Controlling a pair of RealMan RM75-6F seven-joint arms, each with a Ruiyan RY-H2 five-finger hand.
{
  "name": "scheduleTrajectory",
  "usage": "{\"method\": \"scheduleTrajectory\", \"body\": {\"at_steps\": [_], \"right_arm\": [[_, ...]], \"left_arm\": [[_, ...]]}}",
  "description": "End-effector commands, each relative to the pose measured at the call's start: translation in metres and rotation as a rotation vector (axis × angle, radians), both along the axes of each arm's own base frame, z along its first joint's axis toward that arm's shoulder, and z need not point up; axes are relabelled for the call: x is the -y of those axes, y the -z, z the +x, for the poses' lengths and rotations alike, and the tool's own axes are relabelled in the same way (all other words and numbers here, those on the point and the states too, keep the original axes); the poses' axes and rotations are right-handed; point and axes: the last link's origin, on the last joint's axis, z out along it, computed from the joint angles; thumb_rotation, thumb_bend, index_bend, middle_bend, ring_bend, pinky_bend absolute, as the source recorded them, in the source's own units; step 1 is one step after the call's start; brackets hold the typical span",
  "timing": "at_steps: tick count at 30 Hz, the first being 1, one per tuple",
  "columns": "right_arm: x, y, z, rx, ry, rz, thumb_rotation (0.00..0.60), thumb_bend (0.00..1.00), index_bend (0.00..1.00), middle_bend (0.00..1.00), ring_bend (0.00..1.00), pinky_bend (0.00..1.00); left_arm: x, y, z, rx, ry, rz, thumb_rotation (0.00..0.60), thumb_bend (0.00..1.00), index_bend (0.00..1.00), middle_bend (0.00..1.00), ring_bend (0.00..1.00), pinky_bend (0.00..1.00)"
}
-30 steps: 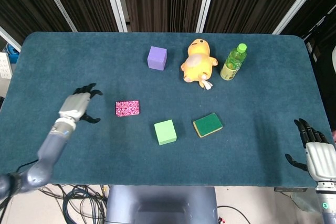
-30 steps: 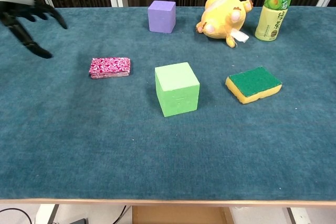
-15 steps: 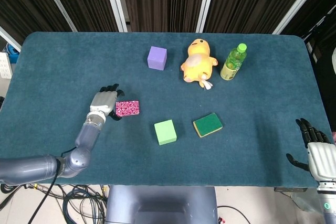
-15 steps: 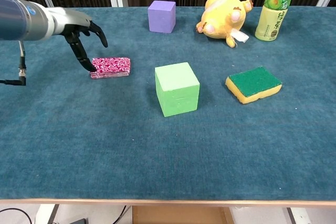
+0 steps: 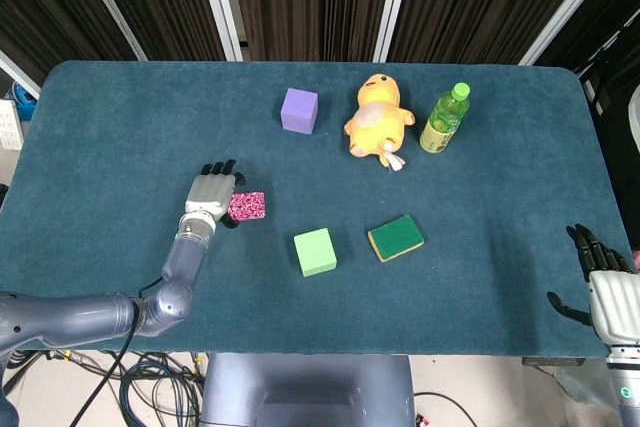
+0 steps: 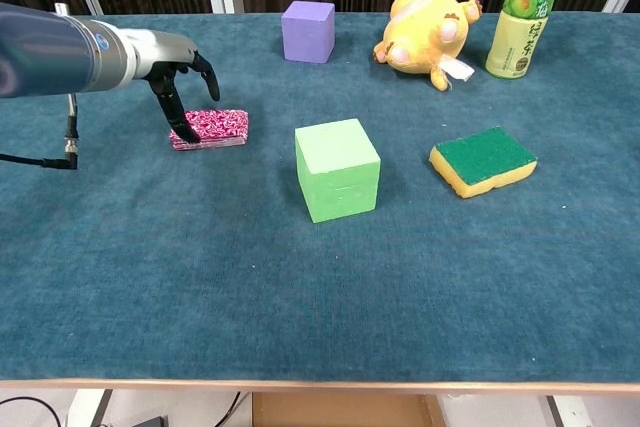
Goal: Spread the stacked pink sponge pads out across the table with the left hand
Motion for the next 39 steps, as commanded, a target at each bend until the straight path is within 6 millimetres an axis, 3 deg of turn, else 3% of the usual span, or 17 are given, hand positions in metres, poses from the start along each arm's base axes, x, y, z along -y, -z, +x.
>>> {"method": "scheduleTrajectory", "body": {"at_steps": [1,39], "right_arm": [[-0.0002,-0.0006,-0.0003,0.001,0.000,-0.002,0.600,0.19,0.00,0.07,0.16,0.22],[0.0009,-0.0006,-0.0012,0.005,0.003,0.003,0.600,0.19,0.00,0.07,0.16,0.22]], "left_arm": [[-0.0012,0.0028,0.0013,-0.001,0.001,-0.001,0.600,0.20,0.33,0.09,0.00,0.00],[-0.0022,0.0122,0.0047,-0.033,0.011,0.006,0.600,0.20,0.41,0.09,0.00,0.00]]}}
